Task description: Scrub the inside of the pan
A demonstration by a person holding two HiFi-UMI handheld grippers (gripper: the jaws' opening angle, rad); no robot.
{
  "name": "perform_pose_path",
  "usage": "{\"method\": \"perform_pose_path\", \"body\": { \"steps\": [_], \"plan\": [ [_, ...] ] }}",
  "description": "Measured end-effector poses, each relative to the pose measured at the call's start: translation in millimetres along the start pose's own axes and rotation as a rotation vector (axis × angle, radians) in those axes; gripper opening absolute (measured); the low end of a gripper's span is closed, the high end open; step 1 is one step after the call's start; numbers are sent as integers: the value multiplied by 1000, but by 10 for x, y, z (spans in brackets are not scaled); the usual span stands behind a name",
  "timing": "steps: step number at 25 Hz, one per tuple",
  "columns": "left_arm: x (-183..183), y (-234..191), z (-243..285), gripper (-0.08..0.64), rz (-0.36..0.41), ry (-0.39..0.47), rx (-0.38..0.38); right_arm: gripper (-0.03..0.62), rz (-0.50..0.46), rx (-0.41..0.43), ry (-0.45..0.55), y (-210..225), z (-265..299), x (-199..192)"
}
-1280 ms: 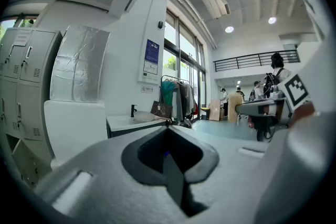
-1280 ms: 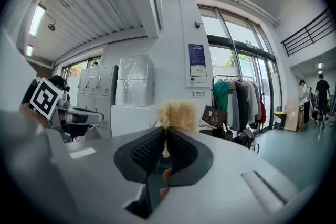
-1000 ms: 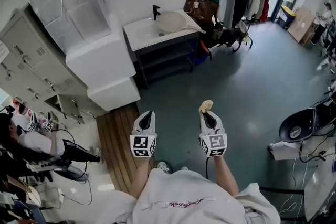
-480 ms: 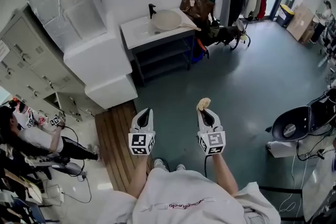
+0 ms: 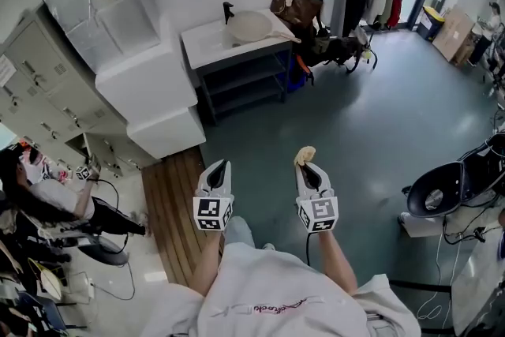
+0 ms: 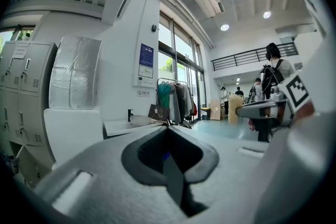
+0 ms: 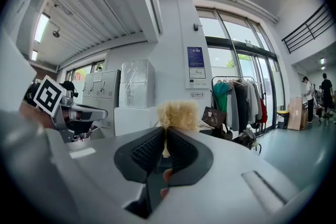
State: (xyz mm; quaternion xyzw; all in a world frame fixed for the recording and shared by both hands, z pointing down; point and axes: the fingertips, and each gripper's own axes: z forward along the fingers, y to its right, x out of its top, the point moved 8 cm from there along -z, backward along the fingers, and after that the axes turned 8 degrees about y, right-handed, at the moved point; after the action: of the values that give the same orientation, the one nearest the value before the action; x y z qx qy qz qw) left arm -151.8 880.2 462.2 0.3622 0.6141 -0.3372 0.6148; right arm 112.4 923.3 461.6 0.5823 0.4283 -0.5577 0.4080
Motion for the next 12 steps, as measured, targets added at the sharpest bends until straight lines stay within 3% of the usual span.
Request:
{"method": "perform_pose_path", "body": {
  "steps": [12],
  "plan": [
    [-75, -92, 194, 0, -1, -4, -4, 23, -6, 0, 6, 61, 202, -43]
  ]
}}
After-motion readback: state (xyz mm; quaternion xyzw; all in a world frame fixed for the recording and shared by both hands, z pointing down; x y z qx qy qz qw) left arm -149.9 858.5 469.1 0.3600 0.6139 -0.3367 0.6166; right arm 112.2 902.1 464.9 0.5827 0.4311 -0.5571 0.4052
